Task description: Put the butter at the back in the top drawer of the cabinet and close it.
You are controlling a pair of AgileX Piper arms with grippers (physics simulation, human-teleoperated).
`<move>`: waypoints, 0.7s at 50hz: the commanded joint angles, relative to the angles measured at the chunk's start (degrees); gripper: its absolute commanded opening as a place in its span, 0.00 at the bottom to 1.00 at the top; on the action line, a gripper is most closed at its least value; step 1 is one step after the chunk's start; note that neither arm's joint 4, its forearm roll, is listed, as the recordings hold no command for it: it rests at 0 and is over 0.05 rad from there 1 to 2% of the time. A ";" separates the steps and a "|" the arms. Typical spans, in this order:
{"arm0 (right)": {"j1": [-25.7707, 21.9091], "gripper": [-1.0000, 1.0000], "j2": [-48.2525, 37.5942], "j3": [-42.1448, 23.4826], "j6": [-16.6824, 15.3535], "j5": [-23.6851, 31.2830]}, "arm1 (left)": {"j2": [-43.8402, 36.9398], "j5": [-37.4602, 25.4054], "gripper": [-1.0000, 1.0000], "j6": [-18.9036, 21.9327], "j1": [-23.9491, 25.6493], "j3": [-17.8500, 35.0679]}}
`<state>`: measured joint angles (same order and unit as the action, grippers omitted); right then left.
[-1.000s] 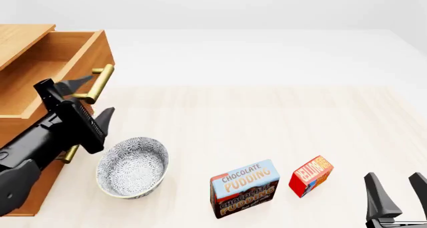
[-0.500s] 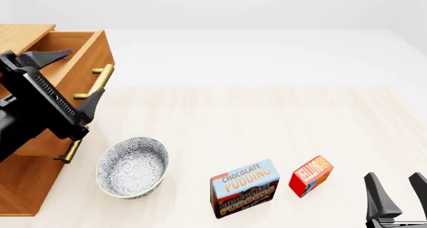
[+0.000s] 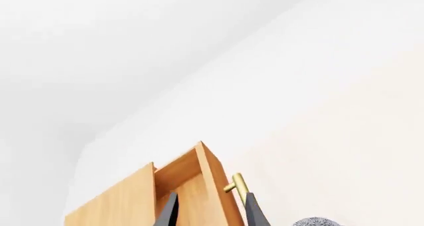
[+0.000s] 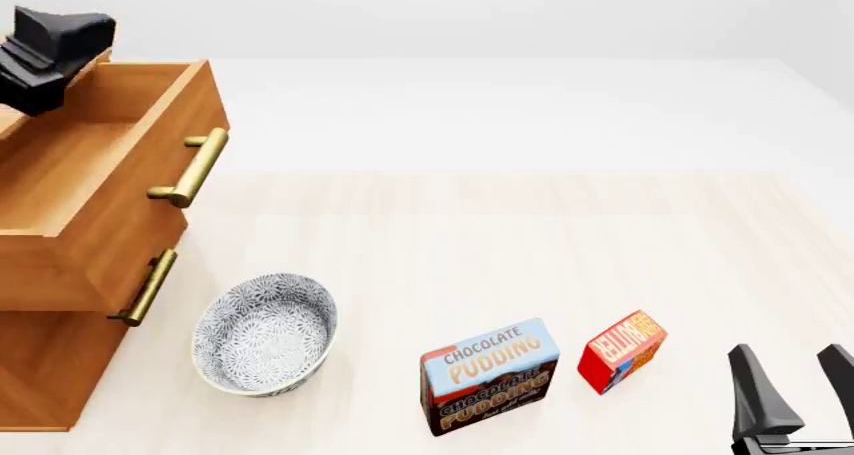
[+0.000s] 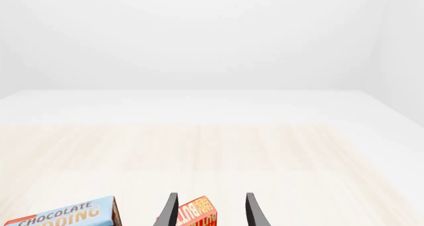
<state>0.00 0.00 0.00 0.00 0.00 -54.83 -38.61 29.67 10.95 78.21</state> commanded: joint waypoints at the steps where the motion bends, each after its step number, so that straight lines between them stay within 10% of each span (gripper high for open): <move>1: 0.00 1.00 0.00 0.00 0.00 0.00 | -2.77 -11.46 1.00 -9.44 -3.37 12.18; 2: 0.00 1.00 0.00 0.00 0.00 0.00 | -6.31 -18.51 1.00 -15.02 -5.15 21.41; 5: 0.00 1.00 0.00 0.00 0.00 0.00 | -7.87 -21.35 1.00 -16.84 -5.05 24.78; 35: 0.00 1.00 0.00 0.00 0.00 0.00 | -13.88 -31.11 1.00 -31.00 -6.78 33.02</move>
<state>0.00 0.00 0.00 0.00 0.00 -66.69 -65.98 3.45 4.95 107.06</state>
